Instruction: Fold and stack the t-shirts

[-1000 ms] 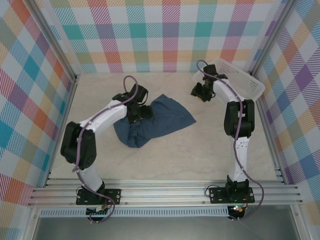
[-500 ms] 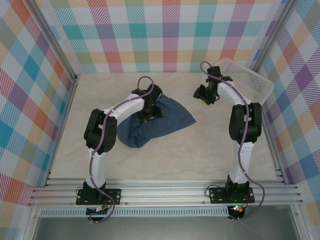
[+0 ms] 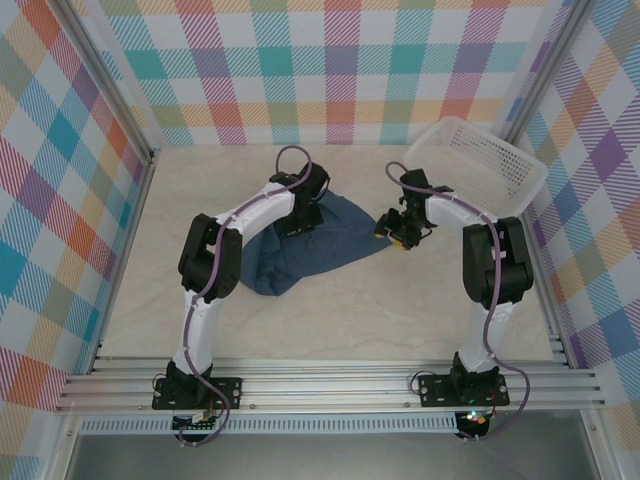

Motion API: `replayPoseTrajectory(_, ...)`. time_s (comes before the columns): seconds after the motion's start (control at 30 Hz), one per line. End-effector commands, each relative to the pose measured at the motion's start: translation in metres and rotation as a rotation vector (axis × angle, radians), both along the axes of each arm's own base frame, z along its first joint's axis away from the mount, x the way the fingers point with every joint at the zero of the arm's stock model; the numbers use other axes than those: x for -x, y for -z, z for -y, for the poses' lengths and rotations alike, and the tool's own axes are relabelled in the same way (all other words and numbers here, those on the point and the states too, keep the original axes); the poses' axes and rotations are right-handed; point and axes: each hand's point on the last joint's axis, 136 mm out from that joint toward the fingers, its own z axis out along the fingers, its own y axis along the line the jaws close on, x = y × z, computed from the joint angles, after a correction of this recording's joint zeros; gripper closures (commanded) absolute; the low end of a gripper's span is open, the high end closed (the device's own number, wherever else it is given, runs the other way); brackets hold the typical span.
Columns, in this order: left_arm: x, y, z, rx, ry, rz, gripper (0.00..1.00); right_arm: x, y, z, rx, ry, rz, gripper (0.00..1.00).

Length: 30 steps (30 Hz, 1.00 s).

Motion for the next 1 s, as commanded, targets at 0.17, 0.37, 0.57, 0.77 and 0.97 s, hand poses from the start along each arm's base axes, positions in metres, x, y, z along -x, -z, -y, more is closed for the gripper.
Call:
replayPoseTrajectory(0.17,-0.001,-0.097,-0.031,0.018,-0.037,0.209,1.0,-0.023,0.023,-0.026,-0.067,0.038,-0.041,0.71)
replayPoseTrajectory(0.37,0.001,-0.153,-0.069,0.106,-0.123,0.318,1.0,-0.045,-0.012,-0.019,-0.04,0.112,0.07,1.0)
replayPoseTrajectory(0.57,-0.003,-0.223,-0.118,0.202,-0.205,0.477,1.0,-0.07,-0.119,0.001,-0.031,0.144,0.329,1.0)
replayPoseTrajectory(0.77,0.004,-0.294,-0.174,0.278,-0.321,0.671,1.0,-0.083,-0.237,0.029,-0.044,0.199,0.585,1.0)
replayPoseTrajectory(0.97,0.024,-0.356,-0.206,0.339,-0.364,0.843,1.0,-0.074,-0.336,0.044,-0.079,0.209,0.802,1.0)
